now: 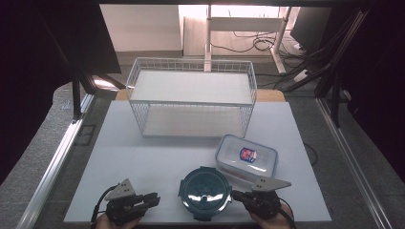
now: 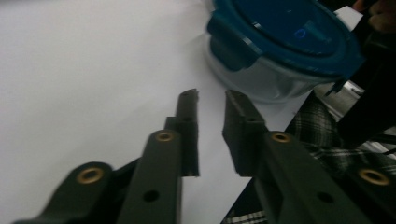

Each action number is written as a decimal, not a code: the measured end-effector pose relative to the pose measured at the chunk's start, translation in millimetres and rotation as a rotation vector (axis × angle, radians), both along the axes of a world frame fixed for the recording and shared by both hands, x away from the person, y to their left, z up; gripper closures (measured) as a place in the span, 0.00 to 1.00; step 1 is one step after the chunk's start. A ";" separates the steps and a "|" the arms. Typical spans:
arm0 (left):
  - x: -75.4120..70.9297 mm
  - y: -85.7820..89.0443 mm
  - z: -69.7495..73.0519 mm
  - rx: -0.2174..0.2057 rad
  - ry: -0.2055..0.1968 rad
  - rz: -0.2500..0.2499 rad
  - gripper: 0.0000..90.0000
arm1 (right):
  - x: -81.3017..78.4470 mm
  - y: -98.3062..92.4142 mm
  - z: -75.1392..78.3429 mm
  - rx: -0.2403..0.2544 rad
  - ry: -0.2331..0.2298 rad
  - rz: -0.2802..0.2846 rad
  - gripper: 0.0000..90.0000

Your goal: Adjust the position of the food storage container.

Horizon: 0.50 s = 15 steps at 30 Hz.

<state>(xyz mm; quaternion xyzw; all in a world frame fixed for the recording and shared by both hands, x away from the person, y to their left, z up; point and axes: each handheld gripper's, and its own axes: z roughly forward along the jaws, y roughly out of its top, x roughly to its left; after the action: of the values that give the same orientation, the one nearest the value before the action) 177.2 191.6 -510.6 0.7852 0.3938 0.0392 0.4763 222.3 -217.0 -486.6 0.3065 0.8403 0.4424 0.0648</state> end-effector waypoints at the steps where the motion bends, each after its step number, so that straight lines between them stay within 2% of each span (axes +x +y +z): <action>1: 0.1 -0.2 1.7 -0.009 0.002 -0.001 0.92 | 0.9 2.3 -0.4 0.003 0.002 0.004 0.99; 4: -0.3 -0.5 6.5 -0.030 -0.002 -0.009 0.96 | 6.2 13.9 -2.7 0.022 0.012 0.022 0.99; 6: -1.1 -2.0 9.9 -0.038 -0.005 -0.016 1.00 | 8.5 22.2 -3.0 0.018 0.010 0.035 0.99; 10: -2.3 -13.6 18.3 -0.048 0.000 -0.044 1.00 | 12.9 38.8 -5.2 0.034 0.027 0.077 0.99; 12: -3.2 -24.9 22.4 -0.038 -0.006 -0.071 1.00 | 14.5 47.8 -5.6 0.030 0.022 0.095 0.99; 15: -4.5 -46.4 27.0 0.008 -0.006 -0.096 0.99 | 17.0 60.1 -5.7 0.023 0.020 0.115 0.99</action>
<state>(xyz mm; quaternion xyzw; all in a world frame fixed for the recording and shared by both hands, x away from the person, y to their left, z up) 172.7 145.2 -483.6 0.8051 0.3540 0.0204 0.4756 239.3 -157.0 -492.3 0.2630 0.8521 0.4516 0.0273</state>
